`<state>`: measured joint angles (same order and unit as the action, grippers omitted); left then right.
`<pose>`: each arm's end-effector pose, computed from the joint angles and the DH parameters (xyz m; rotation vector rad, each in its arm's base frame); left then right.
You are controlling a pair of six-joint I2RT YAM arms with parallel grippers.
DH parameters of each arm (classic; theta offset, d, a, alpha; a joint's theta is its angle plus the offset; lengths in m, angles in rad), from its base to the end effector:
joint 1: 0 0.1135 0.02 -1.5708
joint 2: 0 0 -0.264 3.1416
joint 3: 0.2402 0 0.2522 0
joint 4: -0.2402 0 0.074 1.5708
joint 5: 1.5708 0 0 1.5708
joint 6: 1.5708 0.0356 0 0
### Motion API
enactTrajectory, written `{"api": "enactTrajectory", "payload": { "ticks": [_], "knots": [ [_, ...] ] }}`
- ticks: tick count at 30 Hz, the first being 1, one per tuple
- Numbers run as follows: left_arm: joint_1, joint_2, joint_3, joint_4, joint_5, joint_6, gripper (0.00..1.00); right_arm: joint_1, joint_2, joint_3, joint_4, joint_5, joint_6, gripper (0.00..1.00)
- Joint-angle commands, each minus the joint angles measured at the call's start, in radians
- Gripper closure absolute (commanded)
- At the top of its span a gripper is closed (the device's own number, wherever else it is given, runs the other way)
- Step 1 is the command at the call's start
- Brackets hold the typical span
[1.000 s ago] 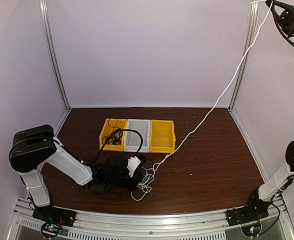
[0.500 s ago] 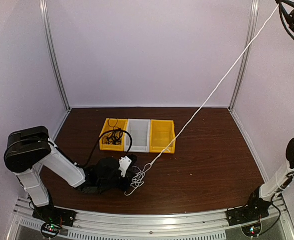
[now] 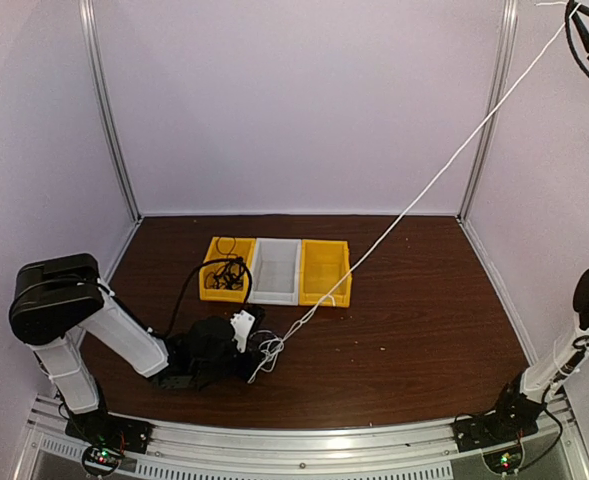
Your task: Untangle the cables
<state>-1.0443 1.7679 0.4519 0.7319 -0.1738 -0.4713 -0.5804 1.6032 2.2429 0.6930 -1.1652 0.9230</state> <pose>0.1473 -0.2411 0.0903 0.5287 2.1634 -0.6814 0.1936 -0.0878 0.6573 -0.7093 0.9536 0.4403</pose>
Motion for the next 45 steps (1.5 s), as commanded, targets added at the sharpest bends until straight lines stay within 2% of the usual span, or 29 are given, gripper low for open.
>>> {"api": "enactTrajectory", "payload": {
  "ticks": [1,4,6,8,9,12,14,16,19,21,22,23,25,28,29,32,37,41,45],
  "knots": [
    [0.021,-0.025,-0.054,-0.252,-0.08,-0.006,0.92,-0.017,-0.056,-0.136,-0.05,0.041,-0.074,1.0],
    [0.021,-0.118,-0.054,-0.256,-0.089,0.023,0.91,0.024,-0.162,-0.448,0.066,-0.086,-0.064,1.0],
    [0.02,-0.179,-0.046,-0.252,-0.093,0.049,0.89,0.051,-0.263,-0.693,0.027,-0.162,-0.193,1.0],
    [0.02,-0.226,-0.033,-0.253,-0.099,0.073,0.89,0.067,-0.347,-0.863,-0.219,-0.207,-0.464,1.0],
    [0.02,-0.243,-0.023,-0.259,-0.104,0.084,0.89,0.071,-0.376,-0.923,-0.499,-0.207,-0.654,1.0],
    [0.019,-0.271,0.008,-0.281,-0.113,0.112,0.89,0.123,-0.442,-1.01,-1.071,-0.094,-1.239,1.0],
    [0.02,-0.278,0.025,-0.295,-0.118,0.123,0.88,0.183,-0.466,-1.083,-1.253,0.034,-1.486,1.0],
    [0.02,-0.282,0.045,-0.305,-0.111,0.129,0.84,0.215,-0.479,-1.171,-1.311,0.131,-1.602,1.0],
    [0.021,-0.28,0.071,-0.319,-0.077,0.129,0.73,0.241,-0.466,-1.274,-1.342,0.269,-1.726,0.99],
    [0.021,-0.275,0.091,-0.332,-0.048,0.132,0.66,0.263,-0.433,-1.309,-1.366,0.389,-1.804,0.76],
    [0.02,-0.271,0.103,-0.348,-0.044,0.128,0.62,0.287,-0.411,-1.313,-1.387,0.46,-1.833,0.62],
    [0.019,-0.269,0.114,-0.365,-0.045,0.121,0.58,0.321,-0.387,-1.31,-1.413,0.522,-1.858,0.55],
    [0.02,-0.269,0.129,-0.398,-0.043,0.111,0.5,0.391,-0.352,-1.294,-1.48,0.603,-1.898,0.48],
    [0.02,-0.269,0.147,-0.439,-0.025,0.103,0.46,0.535,-0.366,-1.282,-1.508,0.665,-1.881,0.35],
    [0.02,-0.27,0.154,-0.448,-0.007,0.104,0.46,0.597,-0.377,-1.28,-1.507,0.693,-1.866,0.33],
    [0.021,-0.291,0.147,-0.415,0.108,0.117,0.45,0.8,-0.404,-1.283,-1.483,0.73,-1.834,0.33],
    [0.022,-0.296,0.136,-0.306,0.267,0.117,0.46,1.09,-0.336,-1.295,-1.38,0.689,-1.765,0.46],
    [0.024,-0.201,0.219,-0.356,0.301,0.123,0.48,1.229,-0.193,-1.271,-1.316,0.696,-1.756,0.57],
    [0.056,-0.139,0.246,-0.344,0.348,0.114,0.48,1.296,-0.072,-1.215,-1.306,0.683,-1.772,0.6]
  ]
}}
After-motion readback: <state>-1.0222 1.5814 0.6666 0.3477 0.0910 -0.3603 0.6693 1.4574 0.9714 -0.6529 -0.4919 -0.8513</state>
